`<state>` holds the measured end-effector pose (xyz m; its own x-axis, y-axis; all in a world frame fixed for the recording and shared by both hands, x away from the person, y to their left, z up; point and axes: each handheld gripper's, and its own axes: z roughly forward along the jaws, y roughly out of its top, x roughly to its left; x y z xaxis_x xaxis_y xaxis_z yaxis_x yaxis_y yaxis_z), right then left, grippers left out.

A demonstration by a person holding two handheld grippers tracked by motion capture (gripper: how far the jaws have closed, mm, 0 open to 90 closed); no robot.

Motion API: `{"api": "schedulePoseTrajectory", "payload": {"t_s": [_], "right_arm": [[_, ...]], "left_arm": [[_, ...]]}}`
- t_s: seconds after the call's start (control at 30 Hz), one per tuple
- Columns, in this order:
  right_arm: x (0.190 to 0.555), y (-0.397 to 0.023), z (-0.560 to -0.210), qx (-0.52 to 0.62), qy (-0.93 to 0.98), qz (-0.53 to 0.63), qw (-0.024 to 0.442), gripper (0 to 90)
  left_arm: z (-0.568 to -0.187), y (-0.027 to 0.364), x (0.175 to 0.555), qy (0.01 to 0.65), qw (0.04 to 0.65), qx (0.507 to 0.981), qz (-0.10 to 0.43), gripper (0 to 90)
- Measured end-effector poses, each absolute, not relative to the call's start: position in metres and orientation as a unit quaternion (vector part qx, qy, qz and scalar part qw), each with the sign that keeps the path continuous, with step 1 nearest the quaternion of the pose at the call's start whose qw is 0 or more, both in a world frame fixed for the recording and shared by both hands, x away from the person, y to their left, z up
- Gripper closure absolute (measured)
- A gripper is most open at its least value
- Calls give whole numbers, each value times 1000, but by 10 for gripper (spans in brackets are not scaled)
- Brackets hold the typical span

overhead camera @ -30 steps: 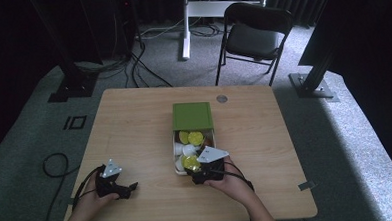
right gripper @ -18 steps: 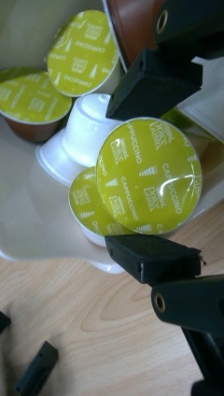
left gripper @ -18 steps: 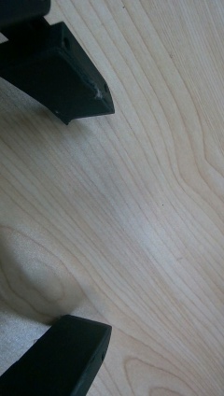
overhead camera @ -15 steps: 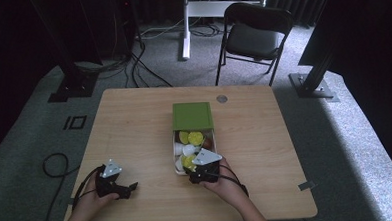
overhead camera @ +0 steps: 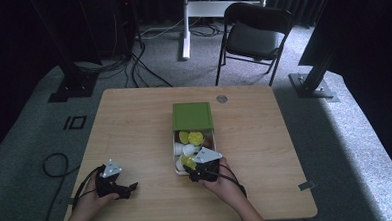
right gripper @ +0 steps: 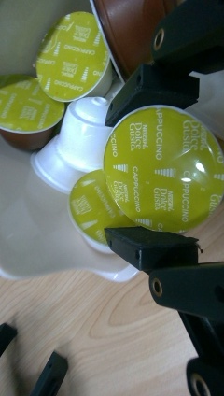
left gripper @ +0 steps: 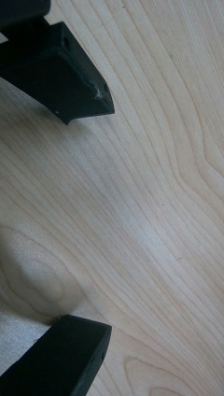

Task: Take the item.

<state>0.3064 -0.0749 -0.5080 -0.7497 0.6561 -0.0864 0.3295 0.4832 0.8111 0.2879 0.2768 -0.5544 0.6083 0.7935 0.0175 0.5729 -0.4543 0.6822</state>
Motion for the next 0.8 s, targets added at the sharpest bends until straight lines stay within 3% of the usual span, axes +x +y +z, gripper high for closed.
{"api": "schedulePoseTrajectory", "payload": {"t_s": [0.43,0.8], "right_arm": [[310,-82,-484,284,826,447,191,407],[318,-91,-458,280,810,463,225,407]], "left_arm": [[-555,277,288,410,327,835,169,7],[-554,277,288,410,326,835,169,7]]}}
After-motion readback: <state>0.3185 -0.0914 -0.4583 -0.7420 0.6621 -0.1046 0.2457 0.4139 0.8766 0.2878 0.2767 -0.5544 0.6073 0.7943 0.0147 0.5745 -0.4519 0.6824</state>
